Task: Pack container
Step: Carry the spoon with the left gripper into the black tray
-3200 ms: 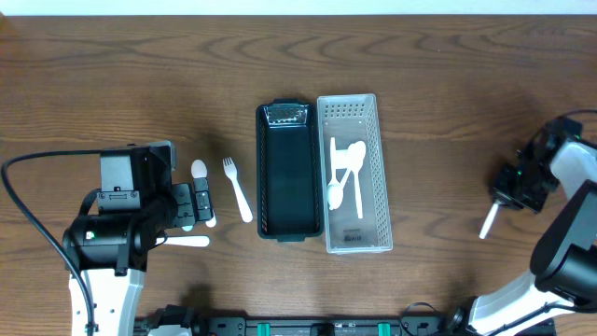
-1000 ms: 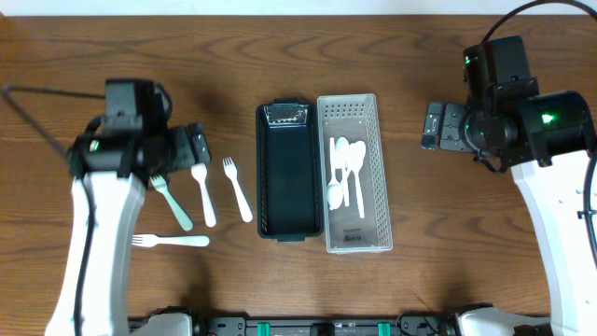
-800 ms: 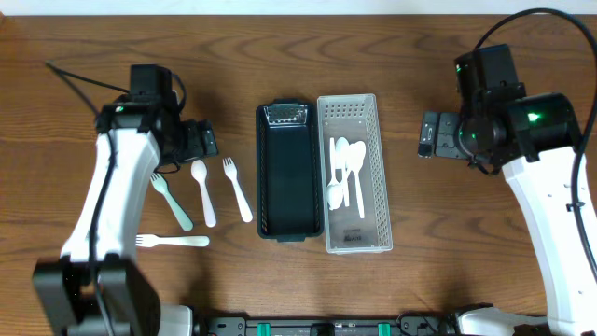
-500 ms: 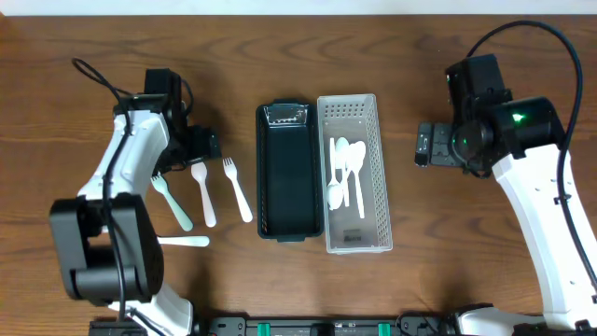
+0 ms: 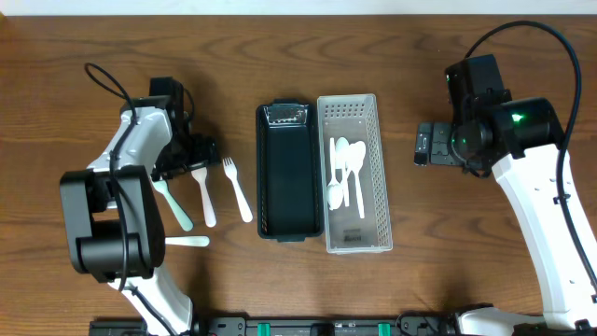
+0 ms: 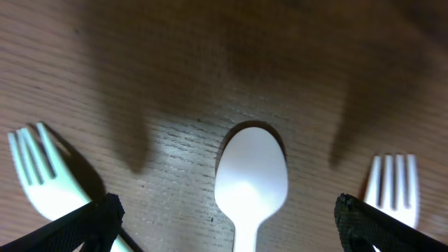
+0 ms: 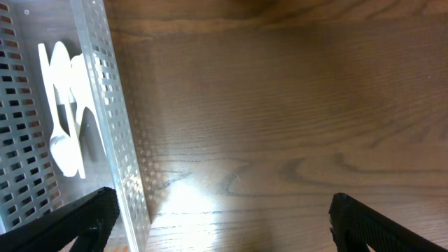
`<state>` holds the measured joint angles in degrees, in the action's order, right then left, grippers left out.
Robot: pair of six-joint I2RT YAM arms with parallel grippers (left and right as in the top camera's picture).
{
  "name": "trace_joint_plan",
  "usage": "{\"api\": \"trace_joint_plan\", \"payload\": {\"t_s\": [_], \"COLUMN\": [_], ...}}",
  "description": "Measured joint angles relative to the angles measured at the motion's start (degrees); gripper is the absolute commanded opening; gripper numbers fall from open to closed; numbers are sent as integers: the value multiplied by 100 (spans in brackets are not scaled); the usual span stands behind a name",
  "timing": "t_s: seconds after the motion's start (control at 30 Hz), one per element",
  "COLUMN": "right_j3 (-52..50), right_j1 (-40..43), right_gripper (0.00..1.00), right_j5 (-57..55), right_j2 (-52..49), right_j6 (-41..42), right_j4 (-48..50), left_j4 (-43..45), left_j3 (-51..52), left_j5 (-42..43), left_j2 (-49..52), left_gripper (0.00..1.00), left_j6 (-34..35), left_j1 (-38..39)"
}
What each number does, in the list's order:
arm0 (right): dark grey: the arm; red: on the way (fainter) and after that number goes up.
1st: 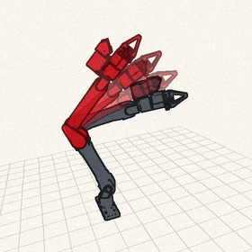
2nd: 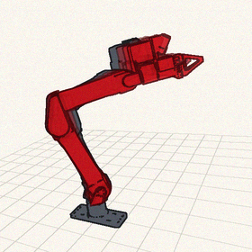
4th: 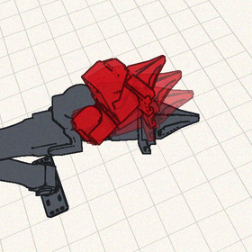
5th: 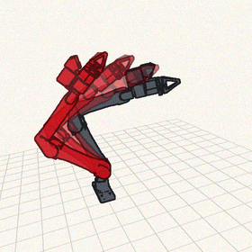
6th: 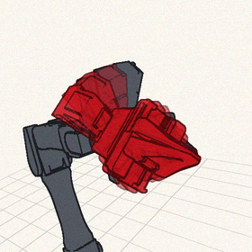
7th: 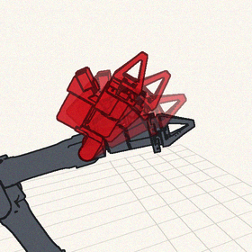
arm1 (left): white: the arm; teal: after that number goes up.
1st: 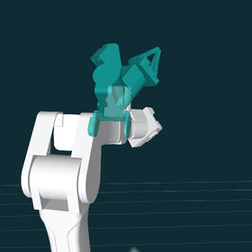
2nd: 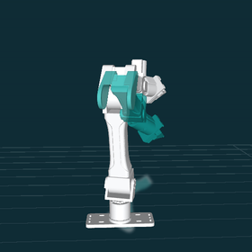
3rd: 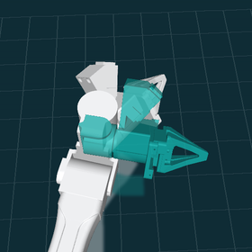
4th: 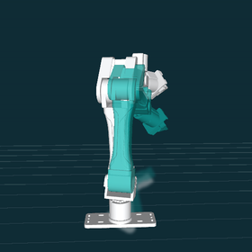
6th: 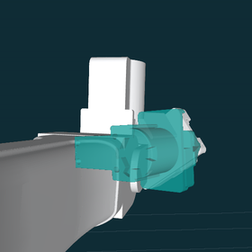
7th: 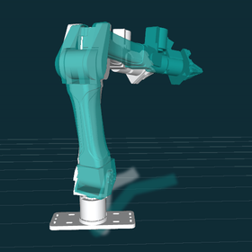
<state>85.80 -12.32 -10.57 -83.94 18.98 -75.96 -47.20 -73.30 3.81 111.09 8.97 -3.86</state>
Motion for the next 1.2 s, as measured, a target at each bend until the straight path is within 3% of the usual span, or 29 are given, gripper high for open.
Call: {"api": "trace_joint_plan", "payload": {"t_s": [0.27,0.43,0.6,0.8,1.2], "right_j3": [-2,-2,-2,-2,-2], "right_j1": [0,0,0,0,0], "right_gripper": [99,99,99,99,99], "right_j5": [0,0,0,0,0], "right_j2": [0,0,0,0,0], "right_j6": [0,0,0,0,0], "right_j4": [-4,-4,-4,-4,-4], "left_j4": [31,37,35,31,31], "left_j3": [31,31,31,31,31], "left_j5": [31,57,66,70,50], "left_j2": [260,267,267,267,269], "left_gripper": [98,75,71,41,33], "left_j6": [-24,-26,-63,-63,-111], "left_j1": [0,0,0,0,0]}}
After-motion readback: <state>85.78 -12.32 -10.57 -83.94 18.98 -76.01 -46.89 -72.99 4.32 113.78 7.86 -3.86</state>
